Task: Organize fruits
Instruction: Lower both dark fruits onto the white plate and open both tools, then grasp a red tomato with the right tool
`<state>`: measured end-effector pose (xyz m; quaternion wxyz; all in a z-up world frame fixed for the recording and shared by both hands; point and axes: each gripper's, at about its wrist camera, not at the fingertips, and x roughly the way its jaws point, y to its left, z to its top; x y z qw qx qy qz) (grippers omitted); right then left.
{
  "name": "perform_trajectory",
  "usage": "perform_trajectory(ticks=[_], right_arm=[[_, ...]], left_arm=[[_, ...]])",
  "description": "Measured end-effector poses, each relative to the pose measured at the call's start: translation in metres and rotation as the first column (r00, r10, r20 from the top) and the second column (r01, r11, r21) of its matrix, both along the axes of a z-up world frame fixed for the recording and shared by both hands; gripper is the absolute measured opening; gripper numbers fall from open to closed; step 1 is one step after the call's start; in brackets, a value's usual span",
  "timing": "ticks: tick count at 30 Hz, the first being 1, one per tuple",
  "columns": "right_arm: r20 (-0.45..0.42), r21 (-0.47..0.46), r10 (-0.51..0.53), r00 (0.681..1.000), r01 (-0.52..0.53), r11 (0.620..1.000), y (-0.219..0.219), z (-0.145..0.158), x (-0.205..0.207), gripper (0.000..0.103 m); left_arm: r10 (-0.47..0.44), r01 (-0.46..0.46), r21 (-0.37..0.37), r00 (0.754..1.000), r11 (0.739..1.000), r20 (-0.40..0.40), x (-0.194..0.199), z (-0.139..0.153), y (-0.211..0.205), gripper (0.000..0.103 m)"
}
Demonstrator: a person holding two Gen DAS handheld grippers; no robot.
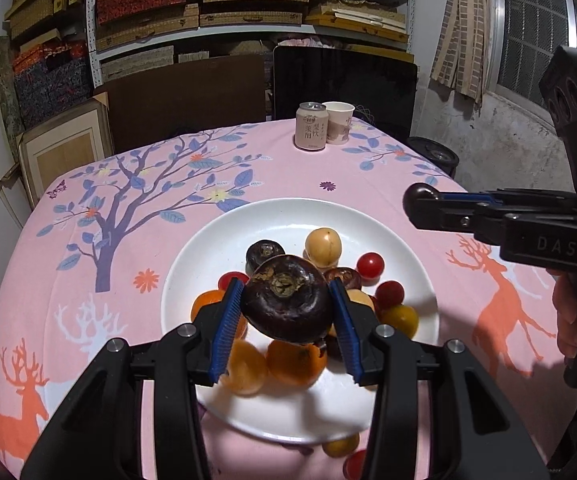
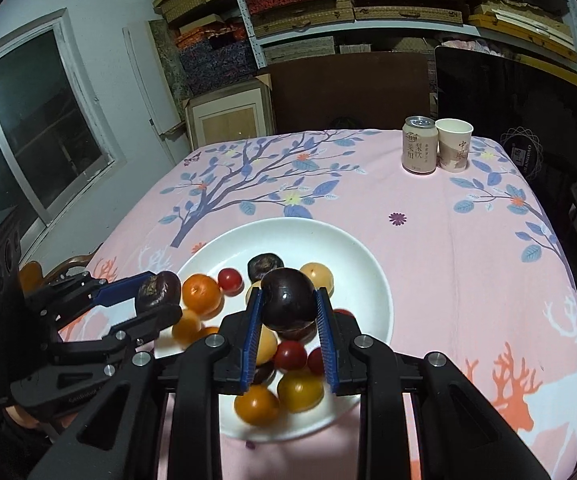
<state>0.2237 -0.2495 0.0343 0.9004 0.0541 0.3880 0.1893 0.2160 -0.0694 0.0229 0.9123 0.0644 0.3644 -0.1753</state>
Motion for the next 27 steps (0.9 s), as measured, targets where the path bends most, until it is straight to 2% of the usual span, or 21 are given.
perform_trajectory(ticks=[1,2,3,4,11,13,17,19,22,27], right_arm=[[0.000,-0.004,0.000,1.000,0.000,1.000,0.002,-0.002,0.005,0.028],[0.000,-0.008,0.003,1.000,-0.003,1.000,0.004,-0.005,0.009,0.035],[0.002,-0.011,-0.003,1.000,0.003,1.000,0.005,-0.007,0.011,0.049],[0.009,-0.011,-0.016,1.000,0.016,1.000,0.005,-0.009,0.011,0.052],[-0.027,0.024,-0.012,1.000,0.013,1.000,0.001,-0.022,-0.001,0.053],[-0.028,0.032,-0.013,1.000,0.014,0.999,-0.001,-0.023,-0.013,0.053],[-0.016,0.029,0.004,1.000,-0.004,1.000,0.002,-0.028,-0.052,0.053],[-0.014,0.028,0.024,1.000,-0.024,0.999,0.006,-0.035,-0.072,0.053],[-0.034,0.001,0.091,0.995,-0.091,0.996,0.024,-0.051,-0.102,0.053],[-0.049,-0.136,0.172,0.984,-0.178,0.975,0.061,-0.080,-0.135,0.053]], left_arm=[[-0.003,0.003,-0.006,1.000,1.000,-0.007,0.005,-0.003,0.000,0.045],[-0.002,0.002,-0.007,1.000,1.000,-0.010,0.010,-0.006,-0.001,0.053],[0.012,-0.012,-0.004,1.000,1.000,-0.008,0.014,-0.009,-0.001,0.061],[0.021,-0.021,-0.006,1.000,1.000,-0.008,0.017,-0.011,0.000,0.064],[0.030,-0.030,-0.006,0.999,1.000,-0.036,0.011,-0.024,0.008,0.065],[0.023,-0.024,-0.010,0.999,1.000,-0.037,-0.001,-0.025,0.012,0.065],[0.016,-0.016,-0.001,1.000,1.000,-0.015,-0.036,-0.028,0.021,0.074],[0.024,-0.024,0.013,0.999,1.000,-0.022,-0.054,-0.036,0.026,0.074],[0.052,-0.050,0.047,0.998,0.998,-0.040,-0.074,-0.051,0.033,0.074],[0.127,-0.121,0.062,0.988,0.991,-0.093,-0.086,-0.073,0.053,0.074]])
